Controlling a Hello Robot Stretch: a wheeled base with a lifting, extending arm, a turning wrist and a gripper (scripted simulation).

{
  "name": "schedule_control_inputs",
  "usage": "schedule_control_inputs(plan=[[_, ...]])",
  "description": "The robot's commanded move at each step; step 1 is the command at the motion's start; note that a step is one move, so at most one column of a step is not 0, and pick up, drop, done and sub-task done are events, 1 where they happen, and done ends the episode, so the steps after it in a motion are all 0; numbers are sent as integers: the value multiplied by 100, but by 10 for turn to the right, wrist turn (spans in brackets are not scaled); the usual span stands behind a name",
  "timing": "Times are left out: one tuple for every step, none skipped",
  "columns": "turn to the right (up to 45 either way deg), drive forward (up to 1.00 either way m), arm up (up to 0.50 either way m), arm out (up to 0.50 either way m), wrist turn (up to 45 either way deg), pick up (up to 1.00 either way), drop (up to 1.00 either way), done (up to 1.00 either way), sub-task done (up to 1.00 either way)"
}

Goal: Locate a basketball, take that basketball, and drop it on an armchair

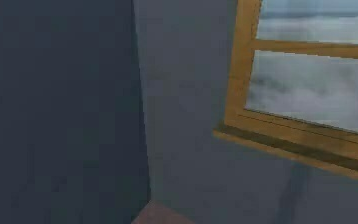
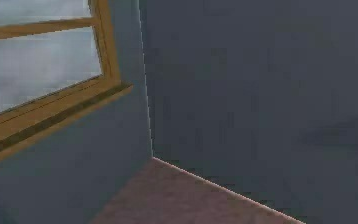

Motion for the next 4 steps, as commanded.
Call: schedule_control_inputs(plan=[[-450,0,0,0,0,0,0,0,0],[-450,0,0,0,0,0,0,0,0],[-450,0,0,0,0,0,0,0,0],[-30,0,0,0,0,0,0,0,0]])
